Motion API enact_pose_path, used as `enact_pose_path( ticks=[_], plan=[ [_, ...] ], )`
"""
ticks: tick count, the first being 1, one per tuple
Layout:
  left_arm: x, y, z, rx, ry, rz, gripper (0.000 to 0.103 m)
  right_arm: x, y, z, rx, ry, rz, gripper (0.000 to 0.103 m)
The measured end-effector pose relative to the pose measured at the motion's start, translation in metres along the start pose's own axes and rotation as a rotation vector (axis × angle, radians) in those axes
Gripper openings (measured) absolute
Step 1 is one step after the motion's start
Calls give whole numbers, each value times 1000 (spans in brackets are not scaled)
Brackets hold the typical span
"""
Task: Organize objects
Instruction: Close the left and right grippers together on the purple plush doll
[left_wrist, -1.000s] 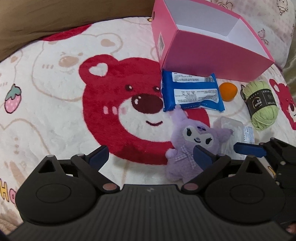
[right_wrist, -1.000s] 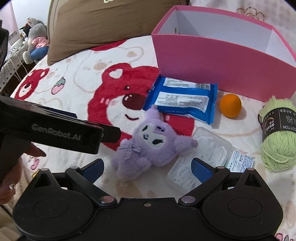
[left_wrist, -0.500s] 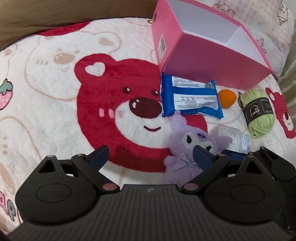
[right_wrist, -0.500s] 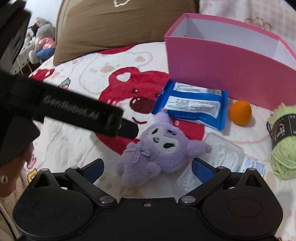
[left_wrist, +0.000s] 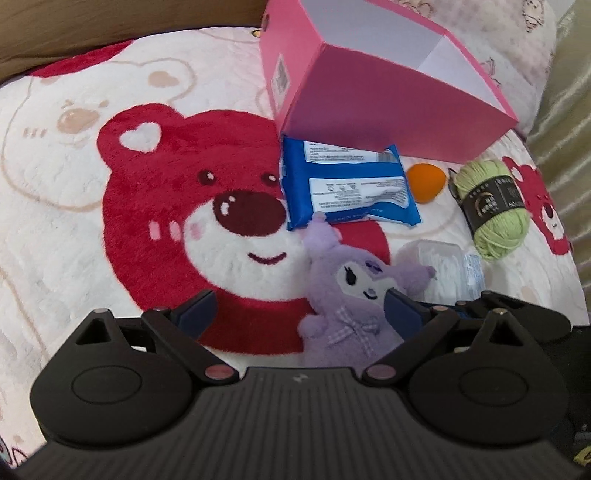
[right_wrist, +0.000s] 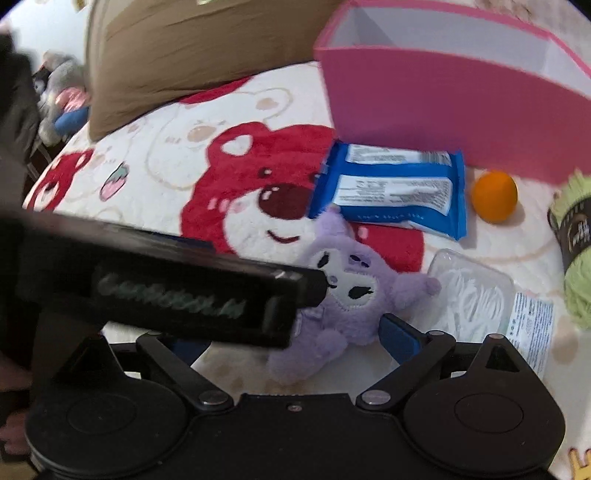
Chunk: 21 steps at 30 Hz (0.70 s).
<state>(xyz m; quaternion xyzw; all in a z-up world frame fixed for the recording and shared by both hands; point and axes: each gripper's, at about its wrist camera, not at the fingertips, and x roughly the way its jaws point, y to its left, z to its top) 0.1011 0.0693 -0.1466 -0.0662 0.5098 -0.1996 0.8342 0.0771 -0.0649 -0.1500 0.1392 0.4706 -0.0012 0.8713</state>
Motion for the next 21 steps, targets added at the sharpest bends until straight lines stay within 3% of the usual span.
enact_pose_path(
  ticks=[2, 4, 7, 12, 13, 15, 18, 21],
  plan=[
    [5, 5, 0, -17, 11, 60, 92, 2, -4, -1, 7, -15, 14, 95],
    [7, 8, -1, -2, 19, 132, 92, 4, 0, -3, -38, -16, -42, 88],
    [4, 12, -1, 0, 11, 77, 84, 2, 4, -10, -99, -30, -60, 88],
    [7, 8, -3, 1, 2, 10, 46, 3, 2, -6, -104, -51, -85, 78],
    [6, 10, -3, -19, 2, -11, 42, 4, 3, -6, -120, -62, -96, 77],
    [5, 15, -2, -64, 5, -62, 24, 4, 8, -10, -181, -84, -117, 76],
    [2, 20, -4, -125, -3, -123, 16, 1, 14, -14, -253, -121, -128, 75],
    [5, 18, -6, -129, -3, -122, 16, -3, 9, -12, -255, -138, -95, 75]
  ],
)
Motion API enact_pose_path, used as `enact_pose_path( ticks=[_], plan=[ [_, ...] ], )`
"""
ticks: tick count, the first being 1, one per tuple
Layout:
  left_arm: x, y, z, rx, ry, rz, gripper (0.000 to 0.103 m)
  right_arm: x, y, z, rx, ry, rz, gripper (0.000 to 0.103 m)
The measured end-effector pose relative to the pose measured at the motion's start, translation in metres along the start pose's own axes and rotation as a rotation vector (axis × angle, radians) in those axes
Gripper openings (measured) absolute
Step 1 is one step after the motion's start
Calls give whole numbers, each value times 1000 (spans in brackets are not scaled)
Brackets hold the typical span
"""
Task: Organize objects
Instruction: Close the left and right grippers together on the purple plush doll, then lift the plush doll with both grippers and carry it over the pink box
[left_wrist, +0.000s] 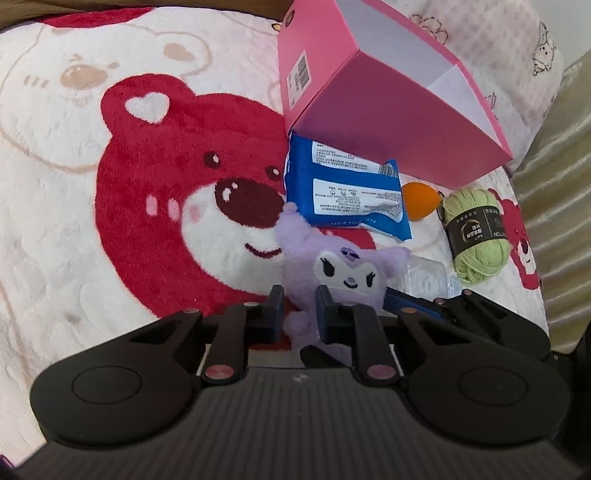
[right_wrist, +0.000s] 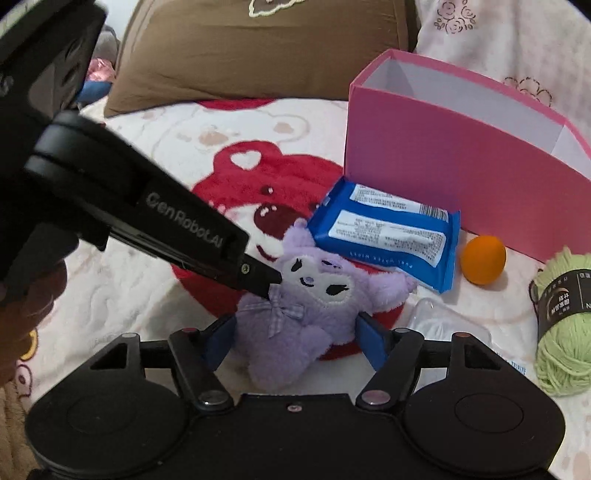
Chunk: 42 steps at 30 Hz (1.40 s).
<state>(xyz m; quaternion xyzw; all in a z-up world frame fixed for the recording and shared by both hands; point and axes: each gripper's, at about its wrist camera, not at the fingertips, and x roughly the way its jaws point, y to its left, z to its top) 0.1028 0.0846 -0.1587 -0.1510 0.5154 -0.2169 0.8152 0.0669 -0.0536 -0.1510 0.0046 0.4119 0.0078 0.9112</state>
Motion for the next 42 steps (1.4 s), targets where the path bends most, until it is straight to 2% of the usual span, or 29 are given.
enact_pose_path(
  ticks=[6, 8, 10, 12, 13, 15, 17, 21, 26, 30, 32, 35, 37, 39, 42],
  plan=[
    [7, 3, -3, -32, 7, 2, 18, 3, -9, -4, 106, 85, 44, 77],
    [6, 5, -4, -42, 2, -4, 18, 1, -9, -6, 132, 116, 89, 85],
    [5, 4, -5, -43, -2, -10, 18, -1, -12, -9, 193, 114, 138, 86],
    [4, 3, -5, -43, -5, -35, 23, 1, -14, -9, 217, 92, 127, 85],
    [4, 3, -6, -48, -2, -51, 25, 1, -14, -9, 222, 83, 113, 83],
    [5, 2, -7, -59, 2, -72, 41, 4, -14, -7, 230, 74, 84, 74],
    [6, 1, -7, -63, 6, -71, 49, 7, -15, -5, 218, 67, 41, 61],
    [6, 4, -8, -92, 7, -74, 50, 8, -16, -9, 202, 59, 20, 57],
    [-6, 5, -7, -108, -62, -75, 49, 5, -13, -12, 169, 29, 11, 56],
    [-5, 3, -7, -94, -57, -86, 47, 1, -9, -11, 158, 1, 76, 56],
    [3, 3, -9, -91, -16, -36, 47, 0, -3, -11, 122, 3, 120, 56],
    [5, 8, -13, -116, -25, -27, 47, 5, 10, -15, 66, 36, 96, 63],
    [2, 10, -13, -139, -36, -19, 47, 10, 4, -19, 132, 76, 122, 71],
    [-4, 14, -16, -189, -50, -17, 46, 8, -4, -20, 187, 68, 146, 73],
    [-11, 16, -19, -203, -63, 1, 46, 8, -8, -18, 221, 69, 158, 75]
  ],
)
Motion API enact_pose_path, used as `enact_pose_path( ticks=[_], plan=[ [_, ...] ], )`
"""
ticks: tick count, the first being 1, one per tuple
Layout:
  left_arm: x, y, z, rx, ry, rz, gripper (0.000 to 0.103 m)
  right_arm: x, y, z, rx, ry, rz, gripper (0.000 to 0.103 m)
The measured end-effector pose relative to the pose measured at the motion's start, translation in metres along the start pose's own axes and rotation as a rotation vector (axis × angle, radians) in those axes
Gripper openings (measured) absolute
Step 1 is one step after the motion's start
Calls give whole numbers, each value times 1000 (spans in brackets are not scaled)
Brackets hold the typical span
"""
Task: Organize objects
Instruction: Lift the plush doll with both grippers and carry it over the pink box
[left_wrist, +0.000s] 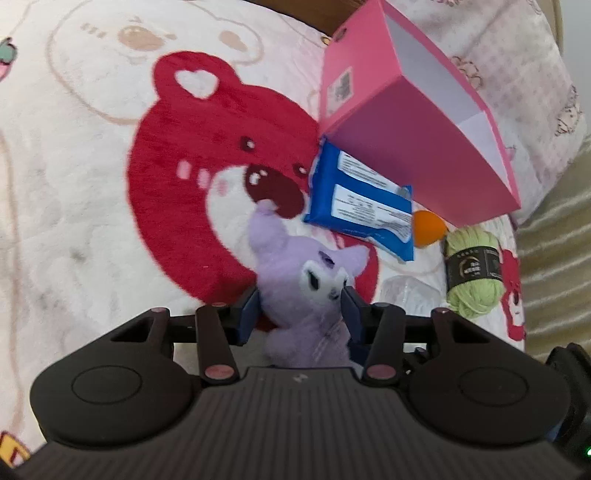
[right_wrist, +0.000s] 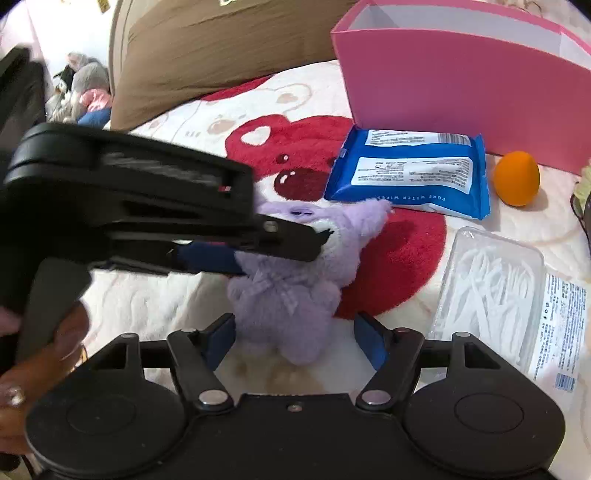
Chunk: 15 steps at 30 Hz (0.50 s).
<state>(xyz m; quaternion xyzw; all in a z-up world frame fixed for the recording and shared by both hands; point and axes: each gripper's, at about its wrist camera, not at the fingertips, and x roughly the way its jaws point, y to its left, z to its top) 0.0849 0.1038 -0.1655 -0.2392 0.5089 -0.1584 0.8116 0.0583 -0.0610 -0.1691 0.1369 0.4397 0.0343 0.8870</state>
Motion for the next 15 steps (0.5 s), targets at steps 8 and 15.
enact_pose_path(
  ticks=[8, 15],
  plan=[
    [4, 5, -1, -16, 16, -12, 35, -2, -4, 0, 47, -56, 54, 58],
    [11, 12, -3, -68, 46, -20, 34, 4, -4, 0, 35, -35, 48, 56]
  ],
)
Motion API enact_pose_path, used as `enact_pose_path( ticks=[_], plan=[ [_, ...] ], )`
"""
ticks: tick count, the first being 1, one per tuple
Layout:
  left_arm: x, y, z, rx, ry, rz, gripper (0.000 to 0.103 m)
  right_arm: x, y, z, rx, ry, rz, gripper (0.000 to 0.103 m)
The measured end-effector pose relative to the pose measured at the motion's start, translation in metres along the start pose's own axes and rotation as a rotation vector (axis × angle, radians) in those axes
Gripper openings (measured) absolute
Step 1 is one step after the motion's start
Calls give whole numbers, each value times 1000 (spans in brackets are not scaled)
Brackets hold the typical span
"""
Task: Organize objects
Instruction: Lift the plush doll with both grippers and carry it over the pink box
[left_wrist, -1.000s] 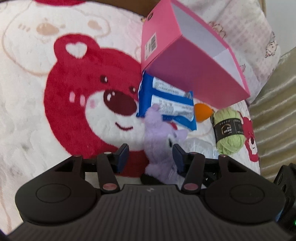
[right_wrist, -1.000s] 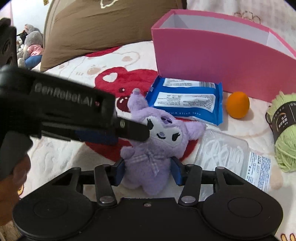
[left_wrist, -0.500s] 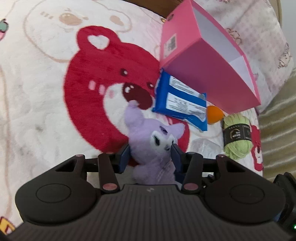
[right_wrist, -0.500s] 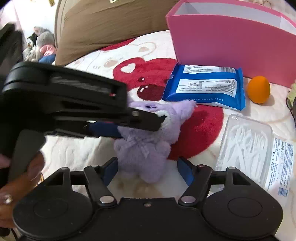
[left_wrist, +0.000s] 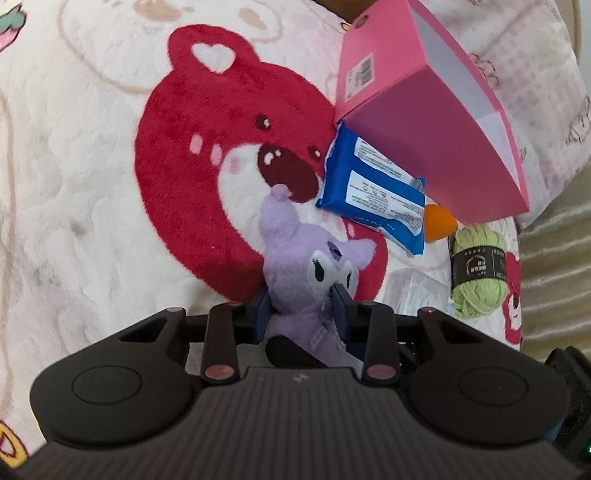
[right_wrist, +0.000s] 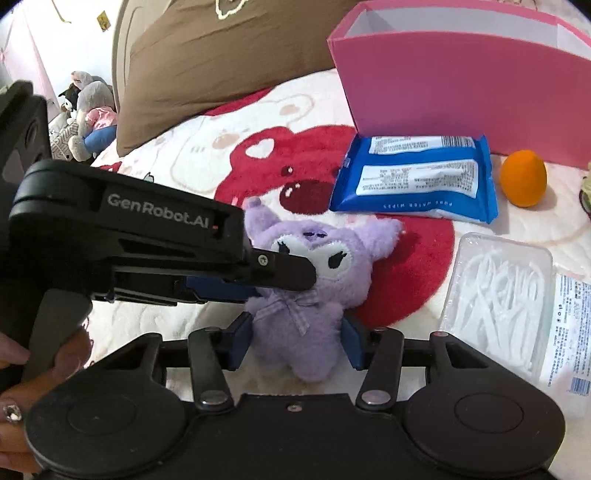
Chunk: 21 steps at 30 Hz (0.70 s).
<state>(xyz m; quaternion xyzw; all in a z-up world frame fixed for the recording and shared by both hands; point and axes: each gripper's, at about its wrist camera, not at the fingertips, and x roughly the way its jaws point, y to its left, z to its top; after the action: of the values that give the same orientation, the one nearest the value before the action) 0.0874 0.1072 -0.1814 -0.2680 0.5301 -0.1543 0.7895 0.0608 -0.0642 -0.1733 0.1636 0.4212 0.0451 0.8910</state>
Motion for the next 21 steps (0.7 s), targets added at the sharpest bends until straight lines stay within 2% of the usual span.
enact_pose_path(
  ticks=[8, 12, 21],
  plan=[
    [-5, -17, -7, 63, -15, 8, 32, -5, 1, -3, -28, -20, -5, 54],
    [-7, -28, -6, 54, 39, -7, 32, -21, 4, -5, -97, -25, -31, 54],
    [-36, -74, -2, 137, 18, 27, 32, -59, 4, 12, -128, -74, -39, 54]
  ],
)
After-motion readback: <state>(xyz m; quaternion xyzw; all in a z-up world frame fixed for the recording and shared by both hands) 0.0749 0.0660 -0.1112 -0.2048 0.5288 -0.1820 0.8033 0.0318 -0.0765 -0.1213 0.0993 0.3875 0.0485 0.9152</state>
